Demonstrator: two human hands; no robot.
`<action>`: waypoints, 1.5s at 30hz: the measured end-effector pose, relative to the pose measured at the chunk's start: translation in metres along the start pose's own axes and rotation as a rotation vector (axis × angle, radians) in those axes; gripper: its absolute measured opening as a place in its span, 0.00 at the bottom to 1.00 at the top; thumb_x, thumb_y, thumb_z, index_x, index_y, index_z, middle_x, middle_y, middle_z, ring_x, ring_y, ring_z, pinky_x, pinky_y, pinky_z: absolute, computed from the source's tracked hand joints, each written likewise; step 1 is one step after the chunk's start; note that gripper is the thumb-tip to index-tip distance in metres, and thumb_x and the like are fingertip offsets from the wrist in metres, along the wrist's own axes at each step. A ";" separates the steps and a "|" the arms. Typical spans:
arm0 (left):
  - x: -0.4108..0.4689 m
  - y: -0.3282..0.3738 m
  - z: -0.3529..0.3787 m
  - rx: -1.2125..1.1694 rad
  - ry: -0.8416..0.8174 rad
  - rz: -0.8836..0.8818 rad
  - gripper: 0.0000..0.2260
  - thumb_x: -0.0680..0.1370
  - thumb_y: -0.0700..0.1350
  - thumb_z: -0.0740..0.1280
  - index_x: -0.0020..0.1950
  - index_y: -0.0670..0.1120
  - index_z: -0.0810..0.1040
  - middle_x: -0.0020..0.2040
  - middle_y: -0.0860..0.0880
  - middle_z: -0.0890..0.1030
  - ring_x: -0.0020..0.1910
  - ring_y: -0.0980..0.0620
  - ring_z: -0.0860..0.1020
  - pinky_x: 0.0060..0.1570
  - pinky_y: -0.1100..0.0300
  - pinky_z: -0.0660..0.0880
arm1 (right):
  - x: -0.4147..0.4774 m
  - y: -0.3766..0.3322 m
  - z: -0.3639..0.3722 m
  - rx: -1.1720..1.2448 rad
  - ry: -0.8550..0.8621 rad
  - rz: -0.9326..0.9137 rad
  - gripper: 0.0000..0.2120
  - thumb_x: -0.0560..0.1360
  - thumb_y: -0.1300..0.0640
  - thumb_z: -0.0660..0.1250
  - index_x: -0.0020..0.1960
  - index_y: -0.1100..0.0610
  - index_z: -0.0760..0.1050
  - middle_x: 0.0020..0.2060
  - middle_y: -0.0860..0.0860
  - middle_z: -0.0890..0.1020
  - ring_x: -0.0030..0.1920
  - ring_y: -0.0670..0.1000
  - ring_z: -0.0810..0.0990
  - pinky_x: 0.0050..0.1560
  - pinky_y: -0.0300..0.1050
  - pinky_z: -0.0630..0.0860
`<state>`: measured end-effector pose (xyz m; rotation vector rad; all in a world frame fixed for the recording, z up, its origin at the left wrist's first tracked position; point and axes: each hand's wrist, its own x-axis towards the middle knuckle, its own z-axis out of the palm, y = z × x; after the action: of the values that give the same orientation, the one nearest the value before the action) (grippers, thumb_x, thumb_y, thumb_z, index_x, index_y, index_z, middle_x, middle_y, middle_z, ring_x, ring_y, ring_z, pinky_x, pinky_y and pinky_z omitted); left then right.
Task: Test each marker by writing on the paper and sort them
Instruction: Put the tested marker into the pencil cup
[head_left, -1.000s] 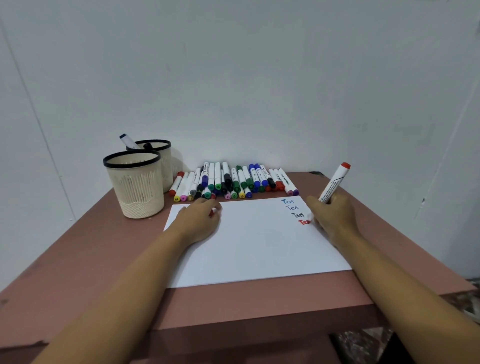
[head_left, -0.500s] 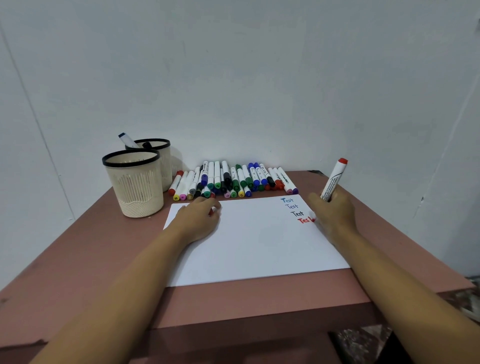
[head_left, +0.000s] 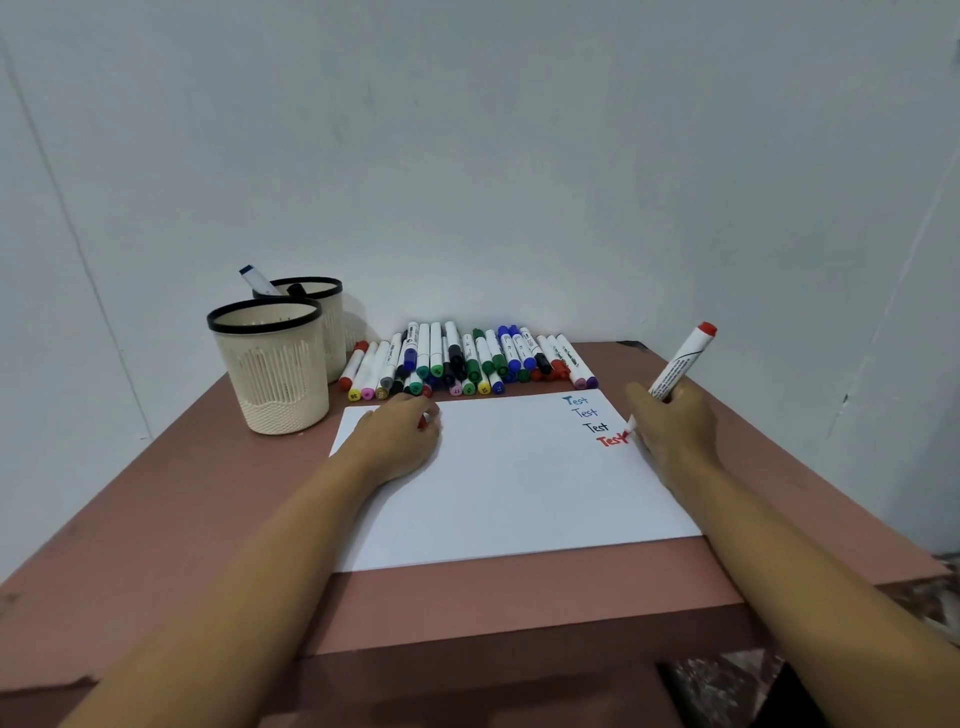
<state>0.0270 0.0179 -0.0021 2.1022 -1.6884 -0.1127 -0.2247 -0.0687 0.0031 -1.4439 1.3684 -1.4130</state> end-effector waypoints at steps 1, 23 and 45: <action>0.000 0.000 -0.001 -0.017 0.012 -0.001 0.14 0.81 0.47 0.56 0.65 0.47 0.73 0.64 0.46 0.73 0.60 0.49 0.73 0.61 0.59 0.66 | 0.001 -0.001 0.000 0.042 0.000 0.035 0.10 0.63 0.51 0.63 0.34 0.56 0.65 0.30 0.54 0.74 0.31 0.52 0.71 0.36 0.48 0.70; -0.015 0.028 -0.021 -0.502 0.046 -0.024 0.07 0.83 0.42 0.50 0.53 0.43 0.66 0.41 0.51 0.69 0.41 0.52 0.67 0.36 0.60 0.62 | -0.016 -0.075 0.055 0.500 -0.482 0.211 0.07 0.75 0.65 0.59 0.39 0.61 0.70 0.26 0.56 0.77 0.24 0.48 0.72 0.25 0.37 0.70; -0.011 0.023 -0.016 -0.459 0.258 0.158 0.03 0.77 0.44 0.66 0.50 0.49 0.77 0.42 0.56 0.78 0.41 0.64 0.74 0.39 0.77 0.66 | -0.034 -0.054 0.089 0.540 -0.622 0.143 0.07 0.78 0.59 0.65 0.42 0.57 0.75 0.31 0.49 0.79 0.31 0.45 0.76 0.32 0.38 0.72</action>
<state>0.0082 0.0291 0.0185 1.5704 -1.4966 -0.1561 -0.1223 -0.0419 0.0308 -1.2359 0.6195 -1.0043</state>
